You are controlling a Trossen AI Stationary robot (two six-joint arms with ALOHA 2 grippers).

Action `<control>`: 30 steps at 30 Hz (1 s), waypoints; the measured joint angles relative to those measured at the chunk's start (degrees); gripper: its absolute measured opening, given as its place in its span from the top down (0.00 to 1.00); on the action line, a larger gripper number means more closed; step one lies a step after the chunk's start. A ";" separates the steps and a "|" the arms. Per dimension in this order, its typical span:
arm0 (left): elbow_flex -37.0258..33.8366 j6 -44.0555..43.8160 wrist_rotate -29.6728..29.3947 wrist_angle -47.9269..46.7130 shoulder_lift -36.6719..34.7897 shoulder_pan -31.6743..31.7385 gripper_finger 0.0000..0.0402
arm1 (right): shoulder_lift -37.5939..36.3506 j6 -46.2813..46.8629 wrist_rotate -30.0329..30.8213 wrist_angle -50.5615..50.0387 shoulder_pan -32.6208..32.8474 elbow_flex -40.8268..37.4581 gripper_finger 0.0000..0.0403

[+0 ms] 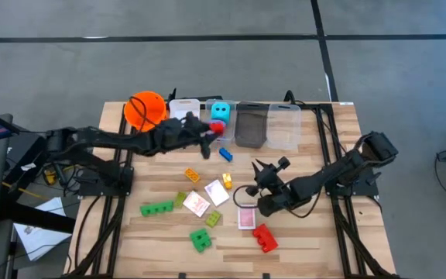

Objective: Pick & Place Toys
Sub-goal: Put the top red game piece into the black bin, then put the dark yellow game piece into the black bin

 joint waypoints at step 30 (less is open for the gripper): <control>20.69 8.98 13.40 6.58 27.42 7.27 0.36 | -16.16 -3.44 -0.48 -0.29 2.36 -0.08 0.84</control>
